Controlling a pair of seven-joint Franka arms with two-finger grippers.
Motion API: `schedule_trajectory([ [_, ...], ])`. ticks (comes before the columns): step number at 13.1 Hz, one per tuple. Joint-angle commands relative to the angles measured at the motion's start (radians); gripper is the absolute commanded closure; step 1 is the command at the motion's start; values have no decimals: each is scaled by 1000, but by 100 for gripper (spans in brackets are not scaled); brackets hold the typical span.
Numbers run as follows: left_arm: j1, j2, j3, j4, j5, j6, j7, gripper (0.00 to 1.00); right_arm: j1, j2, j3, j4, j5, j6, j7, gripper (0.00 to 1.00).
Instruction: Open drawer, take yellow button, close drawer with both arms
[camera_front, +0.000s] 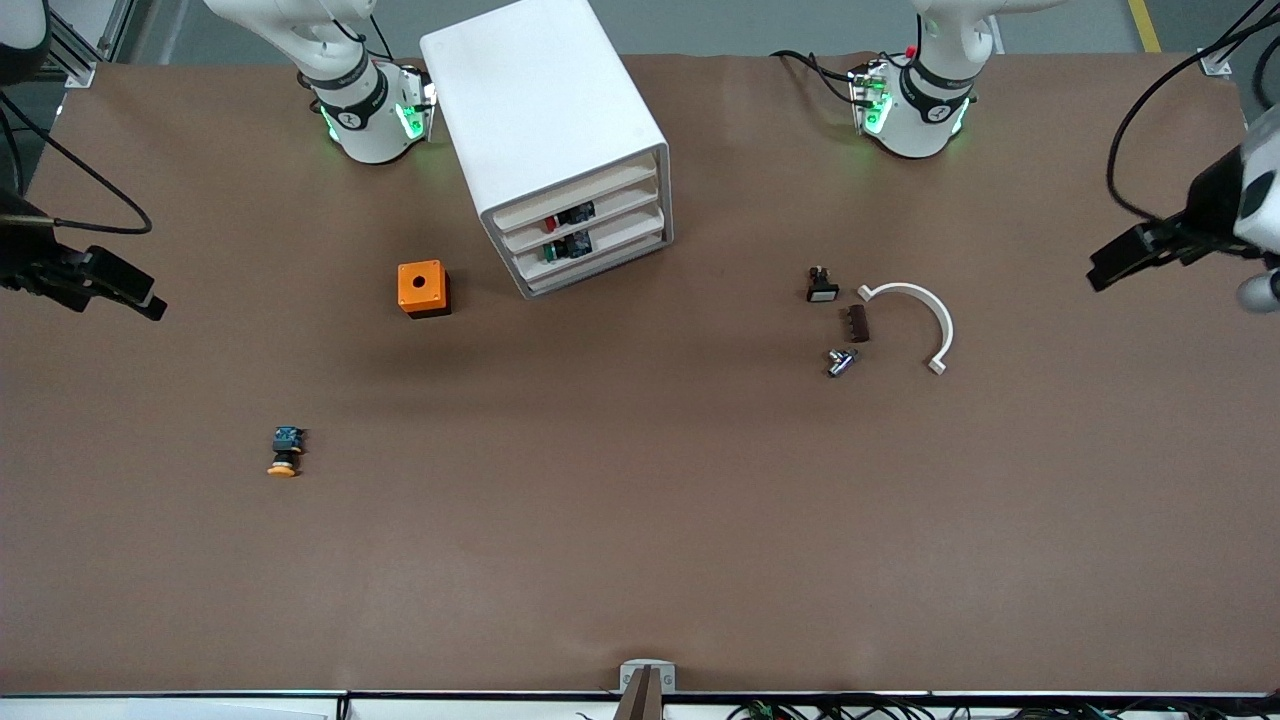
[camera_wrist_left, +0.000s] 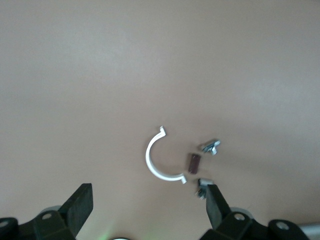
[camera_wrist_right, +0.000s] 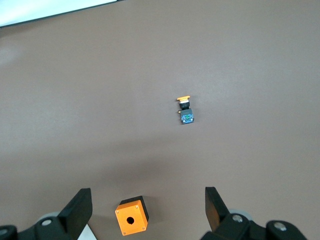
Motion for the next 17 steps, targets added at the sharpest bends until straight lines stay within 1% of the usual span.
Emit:
schedule_trajectory([
  [1, -46, -137, 65, -150, -22, 13, 134, 0, 22, -49, 4, -30, -54, -20, 25, 0],
  [4, -44, -218, 54, -217, -12, 26, 156, 0, 37, -80, 2, -32, -69, -66, 26, 0],
  [5, -43, -242, 39, -236, -1, 29, 156, 0, 37, -89, 2, -32, -69, -69, 35, 0],
  [6, -43, -251, 33, -241, 16, 29, 156, 0, 37, -91, 2, -32, -69, -69, 47, 0],
  [10, -41, -248, -7, -236, 22, 22, 154, 0, 34, -83, 1, -18, -71, -66, 46, 0],
  [17, -38, -184, -9, -173, 24, 22, 156, 0, 35, -79, 1, -12, -69, -78, 44, 0],
])
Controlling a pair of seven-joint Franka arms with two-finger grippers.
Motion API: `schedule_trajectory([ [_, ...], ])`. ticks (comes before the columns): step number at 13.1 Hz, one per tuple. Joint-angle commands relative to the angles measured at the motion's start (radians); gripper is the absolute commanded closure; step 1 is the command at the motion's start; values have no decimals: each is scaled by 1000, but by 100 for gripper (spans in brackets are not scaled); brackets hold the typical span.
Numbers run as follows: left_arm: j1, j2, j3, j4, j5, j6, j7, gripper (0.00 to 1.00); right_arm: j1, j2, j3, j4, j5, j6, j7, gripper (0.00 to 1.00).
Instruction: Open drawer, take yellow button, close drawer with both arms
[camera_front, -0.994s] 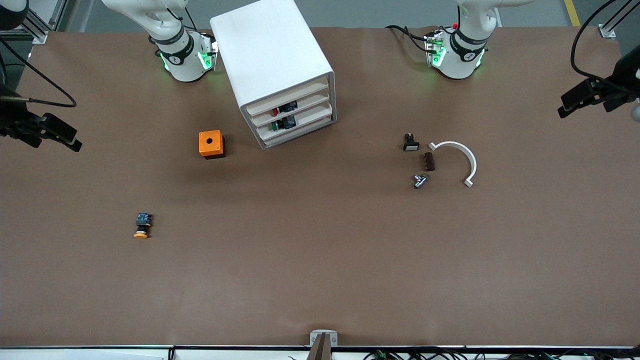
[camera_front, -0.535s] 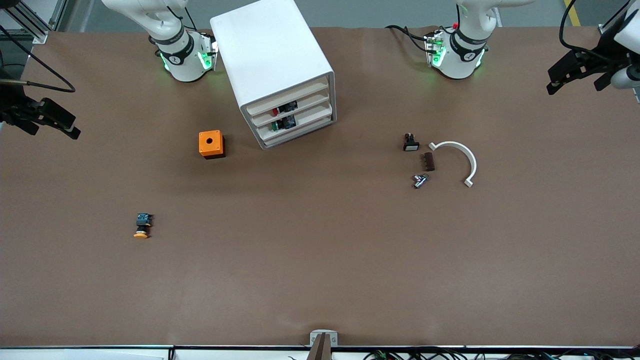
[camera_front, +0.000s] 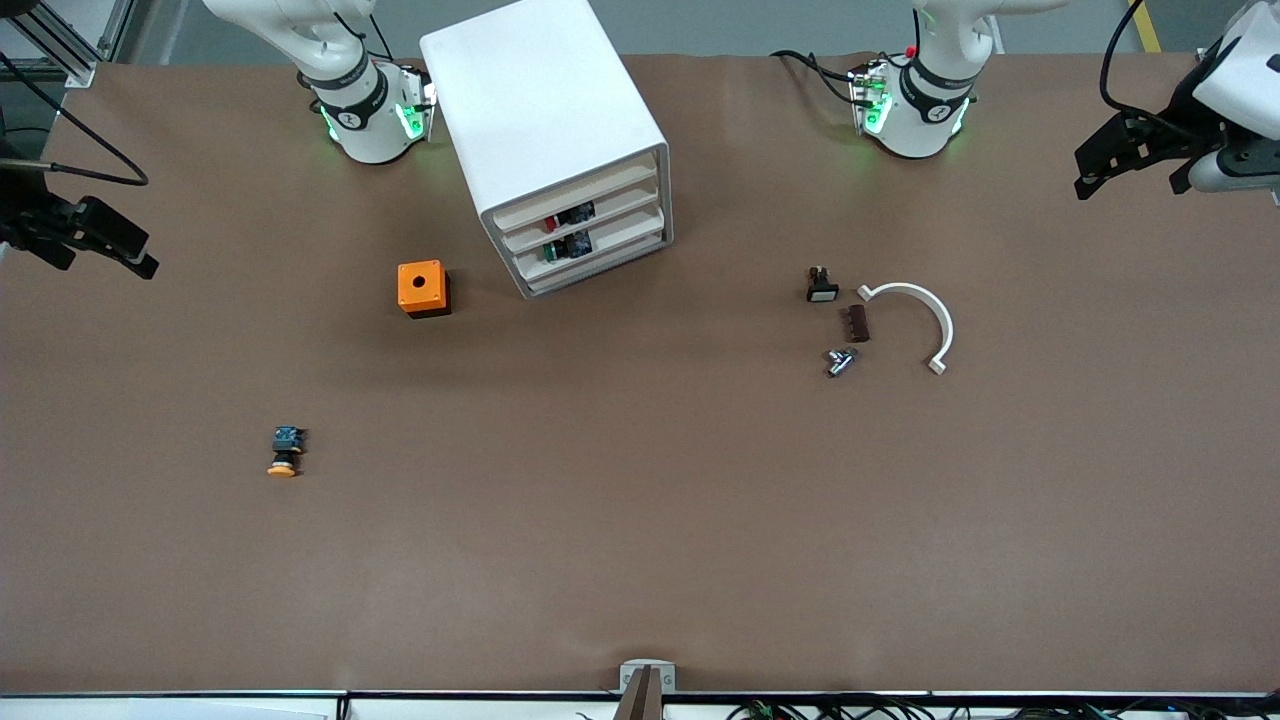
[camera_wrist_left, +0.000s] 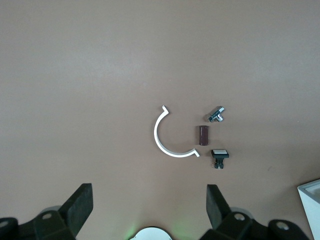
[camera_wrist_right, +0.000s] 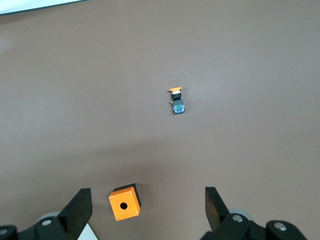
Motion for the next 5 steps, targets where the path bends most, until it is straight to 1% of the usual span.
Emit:
schedule_trajectory([
  [1, -4, 30, -3, 36, 19, -2, 17, 0, 0, -10, 2, -6, -14, -12, 14, 0],
  [5, -4, 32, -3, 34, 19, -4, 20, 0, -4, -11, 0, -8, -17, -18, 22, 0],
])
